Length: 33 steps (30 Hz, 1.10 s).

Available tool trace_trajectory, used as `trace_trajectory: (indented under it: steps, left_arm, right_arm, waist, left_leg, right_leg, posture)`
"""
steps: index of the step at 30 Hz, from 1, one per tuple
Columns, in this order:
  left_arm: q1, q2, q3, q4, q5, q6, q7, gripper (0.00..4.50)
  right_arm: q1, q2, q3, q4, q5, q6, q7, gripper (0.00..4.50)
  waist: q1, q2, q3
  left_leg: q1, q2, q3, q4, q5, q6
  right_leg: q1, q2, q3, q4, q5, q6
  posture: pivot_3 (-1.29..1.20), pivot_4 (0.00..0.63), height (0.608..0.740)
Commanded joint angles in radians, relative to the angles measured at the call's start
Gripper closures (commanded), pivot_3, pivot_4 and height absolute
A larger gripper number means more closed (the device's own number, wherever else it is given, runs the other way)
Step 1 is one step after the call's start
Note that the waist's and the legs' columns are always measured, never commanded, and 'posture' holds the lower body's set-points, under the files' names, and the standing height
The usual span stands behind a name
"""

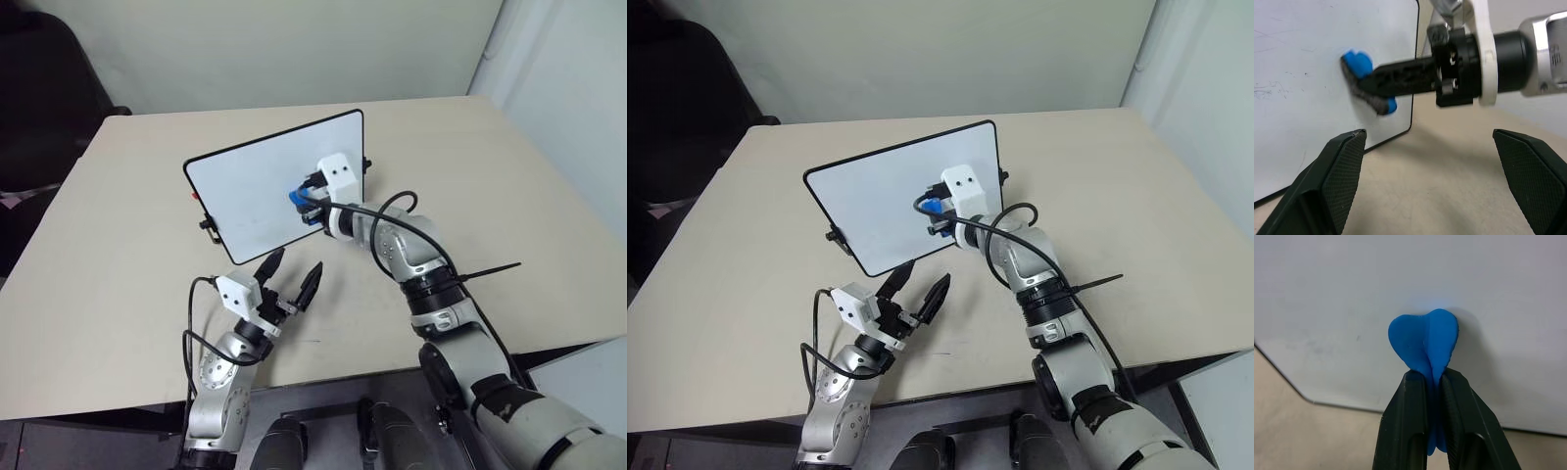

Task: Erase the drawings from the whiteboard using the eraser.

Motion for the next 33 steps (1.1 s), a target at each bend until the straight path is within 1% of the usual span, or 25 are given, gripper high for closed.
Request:
trace_trajectory:
  steps: [1,8,12,17,27,30,33]
  left_arm:
    - [-0.001,-0.001,0.004,-0.024,-0.004,-0.018,-0.004,0.00]
    - [0.004,-0.003,-0.001,-0.030,-0.004,-0.017,-0.005,0.00]
    - [0.005,-0.001,0.001,-0.032,-0.006,-0.017,-0.005,0.00]
    - [0.005,0.001,0.003,-0.033,-0.006,-0.016,-0.005,0.00]
    - [-0.008,0.001,0.003,-0.015,-0.011,-0.013,-0.014,0.00]
    - [-0.011,-0.004,-0.003,-0.010,-0.005,-0.016,-0.013,0.00]
    - [-0.013,-0.006,-0.007,-0.005,-0.001,-0.018,-0.013,0.00]
  right_arm:
    - [-0.044,-0.003,-0.034,-0.014,0.000,-0.025,-0.029,4.31]
    - [0.055,0.024,0.073,-0.056,-0.023,0.013,0.002,4.31]
    - [0.066,0.021,0.097,-0.091,-0.035,0.015,-0.002,4.31]
    - [0.046,-0.003,0.063,-0.107,-0.034,0.015,-0.013,4.31]
    - [0.080,-0.087,-0.037,-0.250,-0.027,0.050,-0.062,4.31]
    - [0.113,-0.117,-0.063,-0.316,-0.017,0.091,-0.068,4.31]
    - [0.172,-0.158,-0.074,-0.401,-0.010,0.181,-0.065,4.31]
  waist:
    - [0.000,0.000,0.000]
    - [-0.001,0.000,0.000]
    - [0.000,0.000,0.000]
    - [0.000,0.000,0.000]
    - [0.003,0.000,0.000]
    - [0.005,0.000,0.000]
    - [0.007,0.000,0.000]
  left_leg:
    - [0.000,0.000,0.000,0.000,0.000,0.000]
    - [0.001,0.000,0.000,0.001,0.000,0.000]
    - [0.000,0.000,0.000,0.000,0.000,0.000]
    - [-0.001,0.000,0.000,0.000,-0.001,0.000]
    - [-0.001,0.000,0.000,0.000,-0.001,0.001]
    - [-0.001,0.000,0.000,0.000,-0.001,0.001]
    - [0.000,0.000,0.000,0.001,-0.001,0.001]
  right_leg:
    - [0.000,0.000,0.000,0.000,0.000,0.000]
    - [0.001,0.000,0.000,0.000,0.000,0.000]
    - [0.000,0.000,0.000,0.000,0.000,0.000]
    - [0.000,0.000,0.000,0.000,0.000,0.001]
    - [0.000,0.000,0.000,0.000,0.000,0.000]
    - [0.000,0.000,0.000,0.000,0.000,0.000]
    - [0.001,0.000,0.000,0.000,0.000,-0.001]
  posture:
    - [0.00,0.150,0.737]
    - [0.00,0.150,0.737]
    - [0.00,0.150,0.737]
    - [0.00,0.150,0.737]
    - [0.00,0.150,0.737]
    - [0.00,0.150,0.737]
    - [0.00,0.150,0.737]
